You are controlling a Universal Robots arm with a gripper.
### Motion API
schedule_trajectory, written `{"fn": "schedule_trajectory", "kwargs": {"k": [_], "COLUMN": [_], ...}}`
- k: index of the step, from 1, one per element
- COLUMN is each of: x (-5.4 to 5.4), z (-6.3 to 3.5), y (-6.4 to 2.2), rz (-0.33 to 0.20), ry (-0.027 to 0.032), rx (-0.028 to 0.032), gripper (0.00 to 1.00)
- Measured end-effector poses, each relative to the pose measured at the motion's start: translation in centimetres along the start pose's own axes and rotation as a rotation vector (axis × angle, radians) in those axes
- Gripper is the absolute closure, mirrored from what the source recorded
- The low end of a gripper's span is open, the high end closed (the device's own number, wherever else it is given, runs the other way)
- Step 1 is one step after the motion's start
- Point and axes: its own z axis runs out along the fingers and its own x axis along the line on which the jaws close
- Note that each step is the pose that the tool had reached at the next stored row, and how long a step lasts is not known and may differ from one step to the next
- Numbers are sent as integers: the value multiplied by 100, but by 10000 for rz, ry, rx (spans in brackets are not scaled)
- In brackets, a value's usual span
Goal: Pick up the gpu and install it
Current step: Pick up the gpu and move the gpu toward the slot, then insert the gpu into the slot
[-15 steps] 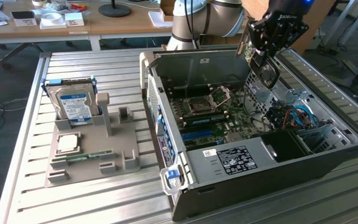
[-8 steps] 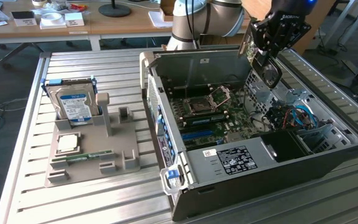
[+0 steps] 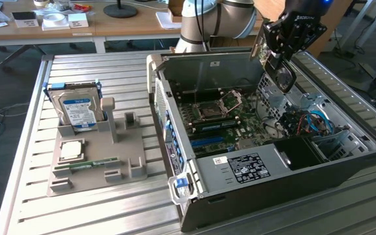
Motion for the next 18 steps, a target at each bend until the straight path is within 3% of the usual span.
{"fn": "schedule_trajectory", "kwargs": {"k": [18], "x": [-69], "z": [3], "y": [3], "rz": [0], "ry": [0], "rx": [0], "gripper": [73]}}
